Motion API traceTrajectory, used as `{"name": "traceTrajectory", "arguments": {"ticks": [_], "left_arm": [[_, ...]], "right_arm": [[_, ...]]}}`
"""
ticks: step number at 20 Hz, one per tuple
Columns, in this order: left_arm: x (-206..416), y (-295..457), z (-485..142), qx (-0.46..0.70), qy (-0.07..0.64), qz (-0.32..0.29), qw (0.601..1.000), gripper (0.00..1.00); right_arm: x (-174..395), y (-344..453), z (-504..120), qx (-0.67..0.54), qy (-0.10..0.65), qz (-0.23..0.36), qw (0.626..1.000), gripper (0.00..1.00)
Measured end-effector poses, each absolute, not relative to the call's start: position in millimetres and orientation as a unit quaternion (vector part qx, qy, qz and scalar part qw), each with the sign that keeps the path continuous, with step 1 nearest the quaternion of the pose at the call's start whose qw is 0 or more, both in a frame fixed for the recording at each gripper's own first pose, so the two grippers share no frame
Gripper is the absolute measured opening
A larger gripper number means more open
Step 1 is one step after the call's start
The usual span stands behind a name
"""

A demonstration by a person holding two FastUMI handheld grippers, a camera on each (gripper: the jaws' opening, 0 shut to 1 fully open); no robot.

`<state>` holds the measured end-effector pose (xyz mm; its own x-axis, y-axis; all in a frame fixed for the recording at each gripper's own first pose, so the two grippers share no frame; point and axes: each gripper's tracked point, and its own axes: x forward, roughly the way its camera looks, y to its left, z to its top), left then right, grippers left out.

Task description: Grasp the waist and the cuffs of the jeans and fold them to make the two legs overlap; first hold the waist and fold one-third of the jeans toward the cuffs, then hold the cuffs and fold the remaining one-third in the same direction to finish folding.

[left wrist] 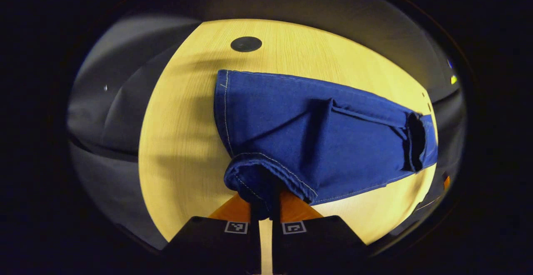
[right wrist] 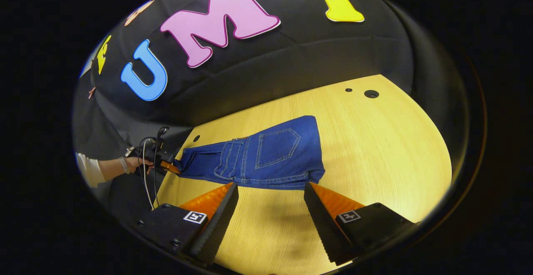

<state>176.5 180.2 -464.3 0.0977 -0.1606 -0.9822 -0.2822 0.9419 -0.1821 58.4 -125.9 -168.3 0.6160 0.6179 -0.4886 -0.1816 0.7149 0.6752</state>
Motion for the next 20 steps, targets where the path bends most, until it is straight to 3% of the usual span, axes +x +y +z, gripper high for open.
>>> {"name": "traceTrajectory", "arguments": {"ticks": [7,12,17,20], "left_arm": [[225.6,112.6,-353.8,-0.326,0.552,-0.037,0.767,0.16],[253.1,52.2,-280.9,-0.287,0.518,-0.117,0.798,0.15],[293.9,-80.7,-219.7,-0.256,0.473,-0.233,0.81,0.15],[304.5,-161.4,-217.5,-0.224,0.472,-0.287,0.803,0.15]], "right_arm": [[67.6,-151.9,-146.3,0.322,0.344,0.216,0.855,0.97],[60.3,-165.0,-131.2,0.318,0.325,0.22,0.863,0.97],[43.5,-189.1,-129.4,0.304,0.316,0.216,0.872,0.97],[34.7,-207.7,-131.4,0.295,0.313,0.212,0.877,0.97]]}}
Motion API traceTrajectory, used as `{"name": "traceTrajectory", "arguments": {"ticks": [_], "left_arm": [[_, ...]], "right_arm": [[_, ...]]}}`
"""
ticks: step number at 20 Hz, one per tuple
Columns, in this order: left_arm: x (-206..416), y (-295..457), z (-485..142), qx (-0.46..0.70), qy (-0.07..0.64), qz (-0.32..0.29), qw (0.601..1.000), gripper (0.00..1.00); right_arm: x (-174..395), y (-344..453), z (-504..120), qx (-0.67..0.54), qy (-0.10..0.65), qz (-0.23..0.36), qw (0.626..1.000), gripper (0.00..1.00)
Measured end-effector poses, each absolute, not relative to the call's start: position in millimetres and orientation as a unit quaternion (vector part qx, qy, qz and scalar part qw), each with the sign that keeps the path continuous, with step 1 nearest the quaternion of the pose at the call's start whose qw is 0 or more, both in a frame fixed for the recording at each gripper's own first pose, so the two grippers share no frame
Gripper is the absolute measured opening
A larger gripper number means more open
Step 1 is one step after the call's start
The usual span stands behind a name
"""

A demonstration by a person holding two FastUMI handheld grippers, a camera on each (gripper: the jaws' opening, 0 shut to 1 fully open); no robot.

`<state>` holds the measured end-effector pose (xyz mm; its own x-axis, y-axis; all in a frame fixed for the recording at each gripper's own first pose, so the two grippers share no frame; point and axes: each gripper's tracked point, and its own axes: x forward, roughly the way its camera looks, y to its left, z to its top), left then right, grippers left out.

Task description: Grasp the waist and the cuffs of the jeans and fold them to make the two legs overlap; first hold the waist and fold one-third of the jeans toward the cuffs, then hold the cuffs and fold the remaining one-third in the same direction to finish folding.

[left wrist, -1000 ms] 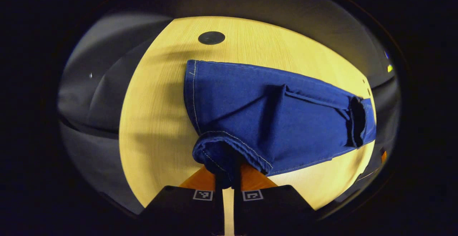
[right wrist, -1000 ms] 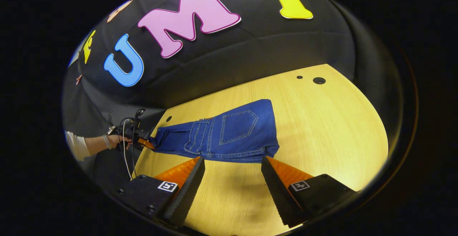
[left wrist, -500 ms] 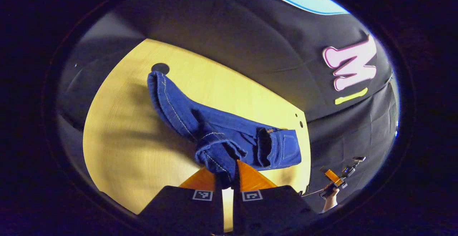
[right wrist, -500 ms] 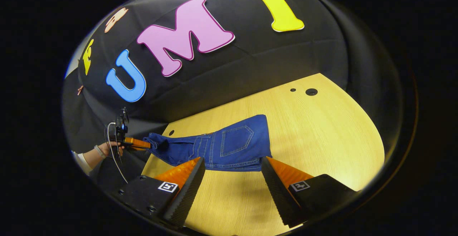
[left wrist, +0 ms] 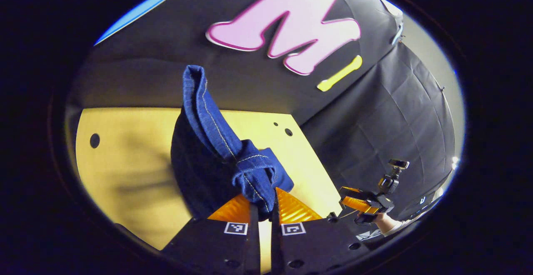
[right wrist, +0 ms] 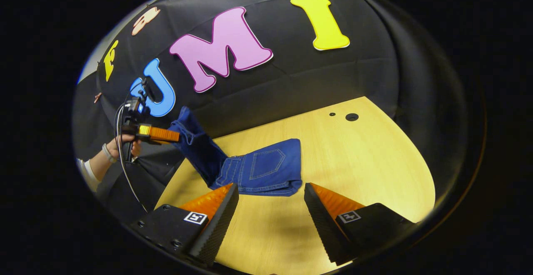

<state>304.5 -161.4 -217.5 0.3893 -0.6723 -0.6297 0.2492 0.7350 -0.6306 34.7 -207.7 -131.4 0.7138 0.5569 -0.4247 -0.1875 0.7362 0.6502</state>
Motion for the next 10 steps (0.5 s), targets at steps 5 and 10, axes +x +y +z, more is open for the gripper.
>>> {"name": "traceTrajectory", "arguments": {"ticks": [5,10], "left_arm": [[318.3,-254.4,-271.1,-0.174,0.514,-0.277,0.793,0.15],[302.3,-287.8,-353.7,-0.163,0.603,-0.214,0.751,0.19]], "right_arm": [[23.1,-234.5,-146.8,0.298,0.324,0.206,0.874,0.97],[21.8,-256.4,-167.5,0.296,0.339,0.215,0.867,0.97]]}}
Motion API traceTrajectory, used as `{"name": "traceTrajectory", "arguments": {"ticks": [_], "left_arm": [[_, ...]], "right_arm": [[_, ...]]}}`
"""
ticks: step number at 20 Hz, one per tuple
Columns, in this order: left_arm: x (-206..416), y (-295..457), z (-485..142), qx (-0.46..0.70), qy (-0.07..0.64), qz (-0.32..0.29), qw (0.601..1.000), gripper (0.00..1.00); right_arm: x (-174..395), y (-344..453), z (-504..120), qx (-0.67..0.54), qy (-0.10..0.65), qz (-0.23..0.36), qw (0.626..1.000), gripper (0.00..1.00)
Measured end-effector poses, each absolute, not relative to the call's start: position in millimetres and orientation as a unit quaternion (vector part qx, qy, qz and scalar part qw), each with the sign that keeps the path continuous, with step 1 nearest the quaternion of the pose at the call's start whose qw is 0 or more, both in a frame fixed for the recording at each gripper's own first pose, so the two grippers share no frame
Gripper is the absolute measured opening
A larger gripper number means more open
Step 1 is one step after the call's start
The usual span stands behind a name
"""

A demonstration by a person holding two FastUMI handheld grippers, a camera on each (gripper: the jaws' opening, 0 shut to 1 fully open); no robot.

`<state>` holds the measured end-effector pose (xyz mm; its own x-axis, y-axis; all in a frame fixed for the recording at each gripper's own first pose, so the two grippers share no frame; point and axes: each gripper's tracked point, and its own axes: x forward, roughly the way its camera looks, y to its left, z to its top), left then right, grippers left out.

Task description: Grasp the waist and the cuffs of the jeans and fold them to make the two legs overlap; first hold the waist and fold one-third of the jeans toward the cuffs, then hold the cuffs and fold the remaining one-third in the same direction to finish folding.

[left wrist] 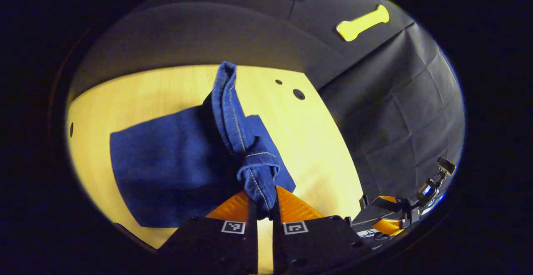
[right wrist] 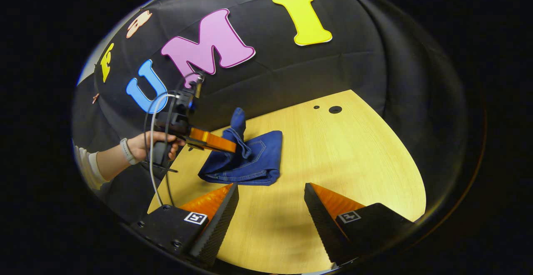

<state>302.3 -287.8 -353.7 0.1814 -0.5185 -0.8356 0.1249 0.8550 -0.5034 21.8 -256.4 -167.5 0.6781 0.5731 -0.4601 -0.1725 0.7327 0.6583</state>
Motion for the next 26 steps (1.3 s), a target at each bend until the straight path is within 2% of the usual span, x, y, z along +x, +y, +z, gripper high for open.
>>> {"name": "traceTrajectory", "arguments": {"ticks": [3,4,5,6,7,9,13,15,16,17,19,22,26], "left_arm": [[291.2,-294.8,-366.1,-0.151,0.625,-0.19,0.742,0.27],[290.2,-296.9,-361.4,-0.153,0.626,-0.183,0.743,0.58],[290.1,-296.1,-359.8,-0.152,0.623,-0.178,0.747,0.53],[293.8,-291.6,-354.7,-0.143,0.614,-0.168,0.758,0.8],[289.9,-293.6,-354.8,-0.135,0.601,-0.162,0.771,0.98],[285.6,-287.7,-332.8,-0.129,0.564,-0.153,0.801,0.98],[250.9,-256.0,-250.9,-0.137,0.464,-0.144,0.863,0.98],[220.9,-233.7,-210.6,-0.129,0.412,-0.137,0.892,0.98],[202.0,-219.4,-190.1,-0.121,0.388,-0.128,0.905,0.92],[182.3,-204.1,-168.9,-0.108,0.361,-0.115,0.919,0.97],[141.1,-177.5,-129.0,-0.08,0.306,-0.085,0.945,0.97],[84.2,-163.8,-78.8,-0.061,0.232,-0.048,0.97,0.97],[29.2,-154.8,-33.3,-0.04,0.175,-0.01,0.984,0.96]], "right_arm": [[28.1,-268.2,-184.2,0.274,0.347,0.235,0.866,0.97],[31.2,-271.5,-187.9,0.269,0.349,0.242,0.864,0.97],[35.0,-272.9,-187.7,0.272,0.346,0.25,0.862,0.97],[40.4,-275.1,-185.8,0.277,0.343,0.257,0.86,0.97],[45.2,-275.0,-186.5,0.277,0.342,0.261,0.86,0.97],[54.0,-279.1,-180.9,0.272,0.333,0.261,0.864,0.97],[51.3,-284.6,-141.5,0.274,0.288,0.26,0.88,0.97],[41.7,-291.1,-117.6,0.265,0.261,0.251,0.894,0.97],[34.8,-293.4,-103.9,0.259,0.249,0.246,0.9,0.97],[25.3,-297.3,-86.9,0.246,0.233,0.239,0.91,0.97],[4.9,-304.6,-51.9,0.207,0.197,0.233,0.93,0.97],[-21.4,-309.4,0.1,0.162,0.138,0.228,0.95,0.97],[-55.9,-313.3,50.5,0.162,0.094,0.198,0.962,0.97]]}}
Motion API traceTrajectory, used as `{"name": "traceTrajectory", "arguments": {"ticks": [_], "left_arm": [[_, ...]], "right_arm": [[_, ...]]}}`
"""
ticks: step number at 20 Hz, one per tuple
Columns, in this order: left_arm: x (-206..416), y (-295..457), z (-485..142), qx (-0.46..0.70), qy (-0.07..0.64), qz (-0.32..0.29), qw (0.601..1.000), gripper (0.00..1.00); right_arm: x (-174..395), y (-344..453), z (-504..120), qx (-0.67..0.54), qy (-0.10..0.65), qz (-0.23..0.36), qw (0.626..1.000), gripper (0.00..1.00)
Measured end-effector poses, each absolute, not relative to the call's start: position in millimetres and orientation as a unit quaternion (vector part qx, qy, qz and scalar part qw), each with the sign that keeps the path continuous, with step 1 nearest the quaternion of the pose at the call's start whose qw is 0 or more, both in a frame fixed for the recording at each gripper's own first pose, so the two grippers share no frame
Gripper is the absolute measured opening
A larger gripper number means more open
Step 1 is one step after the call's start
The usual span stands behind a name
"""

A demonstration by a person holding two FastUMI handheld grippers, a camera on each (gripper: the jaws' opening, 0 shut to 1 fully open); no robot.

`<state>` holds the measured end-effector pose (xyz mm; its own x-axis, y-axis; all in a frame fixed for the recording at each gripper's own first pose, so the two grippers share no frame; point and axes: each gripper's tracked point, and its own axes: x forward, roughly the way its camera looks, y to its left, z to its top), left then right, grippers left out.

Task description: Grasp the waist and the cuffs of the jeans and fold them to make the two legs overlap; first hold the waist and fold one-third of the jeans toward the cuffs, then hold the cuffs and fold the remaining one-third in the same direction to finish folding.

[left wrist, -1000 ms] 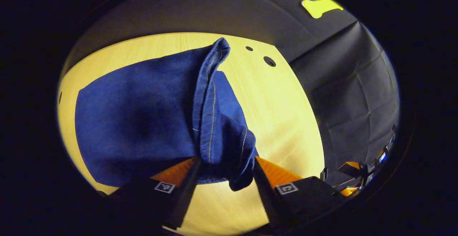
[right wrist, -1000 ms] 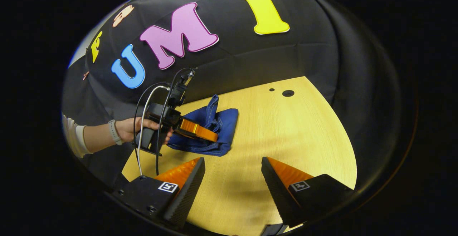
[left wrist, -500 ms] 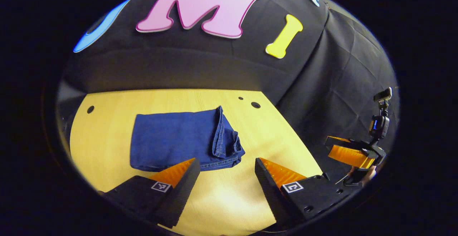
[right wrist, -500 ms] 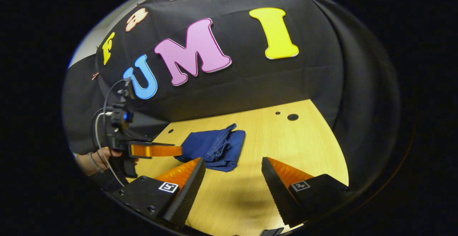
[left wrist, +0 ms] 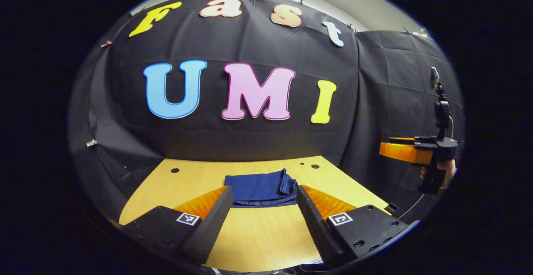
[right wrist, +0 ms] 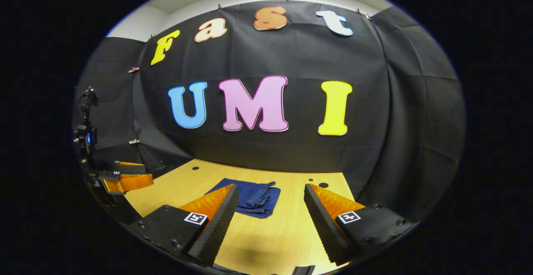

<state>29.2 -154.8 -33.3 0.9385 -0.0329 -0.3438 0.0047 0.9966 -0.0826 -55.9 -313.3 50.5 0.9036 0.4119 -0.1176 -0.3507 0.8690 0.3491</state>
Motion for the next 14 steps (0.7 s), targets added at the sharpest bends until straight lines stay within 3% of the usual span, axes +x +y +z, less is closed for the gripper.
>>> {"name": "traceTrajectory", "arguments": {"ticks": [9,11,14], "left_arm": [[-9.8,-126.9,37.1,-0.051,0.07,0.051,0.995,0.96],[-13.3,-113.7,53.2,-0.037,0.044,0.059,0.997,0.96],[-15.3,-115.8,72.3,-0.015,0.02,0.05,0.998,0.96]], "right_arm": [[-76.9,-308.8,109.0,0.154,0.042,0.173,0.972,0.97],[-79.4,-302.7,123.1,0.145,0.021,0.176,0.973,1.0],[-81.7,-295.7,129.7,0.136,0.013,0.183,0.974,0.97]]}}
